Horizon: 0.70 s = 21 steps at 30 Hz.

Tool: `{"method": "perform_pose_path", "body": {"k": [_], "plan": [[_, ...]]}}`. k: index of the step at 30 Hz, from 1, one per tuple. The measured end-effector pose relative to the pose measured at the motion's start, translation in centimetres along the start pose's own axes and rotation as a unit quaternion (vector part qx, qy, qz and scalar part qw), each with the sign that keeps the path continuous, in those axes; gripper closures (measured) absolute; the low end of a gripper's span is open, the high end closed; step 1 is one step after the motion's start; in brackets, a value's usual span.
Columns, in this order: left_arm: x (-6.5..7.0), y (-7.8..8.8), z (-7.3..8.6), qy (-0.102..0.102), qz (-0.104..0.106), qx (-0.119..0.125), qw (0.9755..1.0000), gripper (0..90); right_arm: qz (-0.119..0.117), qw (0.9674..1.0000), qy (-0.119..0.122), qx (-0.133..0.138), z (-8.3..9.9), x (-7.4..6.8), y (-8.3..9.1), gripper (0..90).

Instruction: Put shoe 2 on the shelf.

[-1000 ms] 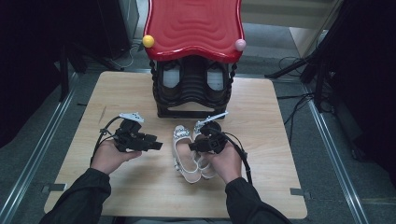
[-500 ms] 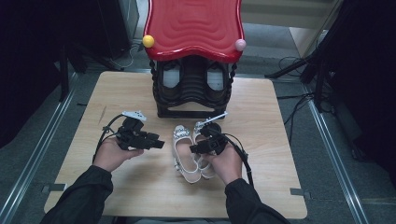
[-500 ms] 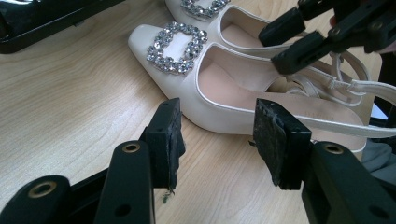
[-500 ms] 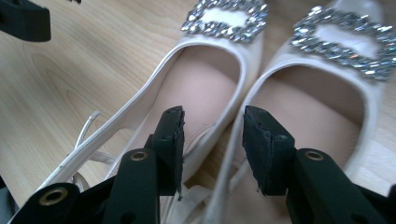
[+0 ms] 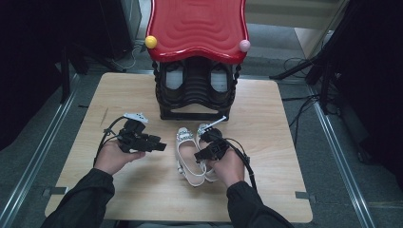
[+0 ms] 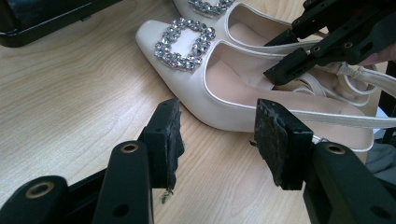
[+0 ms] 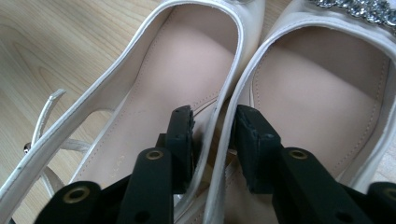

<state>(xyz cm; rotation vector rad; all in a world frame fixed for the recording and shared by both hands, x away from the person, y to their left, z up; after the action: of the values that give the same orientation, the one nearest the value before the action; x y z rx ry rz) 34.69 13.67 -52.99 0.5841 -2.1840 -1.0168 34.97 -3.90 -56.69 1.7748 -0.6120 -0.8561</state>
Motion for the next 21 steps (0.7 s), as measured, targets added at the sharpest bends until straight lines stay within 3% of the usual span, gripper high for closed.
{"method": "perform_pose_path", "body": {"k": [8, 16, 21], "plan": [[-0.1, 0.0, 0.1, 0.001, 0.001, -0.002, 1.0, 51.1, 0.0, 0.9998, -0.018, -0.012, -0.2, 0.1, 0.2, 81.7], [0.1, 0.1, 0.0, -0.002, 0.004, 0.001, 1.0, 51.2, -0.003, 0.9996, -0.025, -0.011, -0.3, 0.4, 0.5, 86.1], [-0.3, 0.5, 0.2, 0.001, 0.002, 0.005, 1.0, 51.2, -0.01, 0.9998, -0.012, -0.01, -0.4, 0.7, 1.2, 86.5]]}}
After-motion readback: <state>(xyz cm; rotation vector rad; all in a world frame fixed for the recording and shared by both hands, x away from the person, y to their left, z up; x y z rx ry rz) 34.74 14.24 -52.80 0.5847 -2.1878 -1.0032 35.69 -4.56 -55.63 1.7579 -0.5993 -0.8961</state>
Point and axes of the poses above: each handheld gripper's, and its own axes: y roughly backward along the jaws, z roughly out of its underside, x roughly to its right, the point moved 9 cm from there along -y, roughly forward along the jaws, and after that the axes turned 11 degrees about -x, right-handed, at the moved point
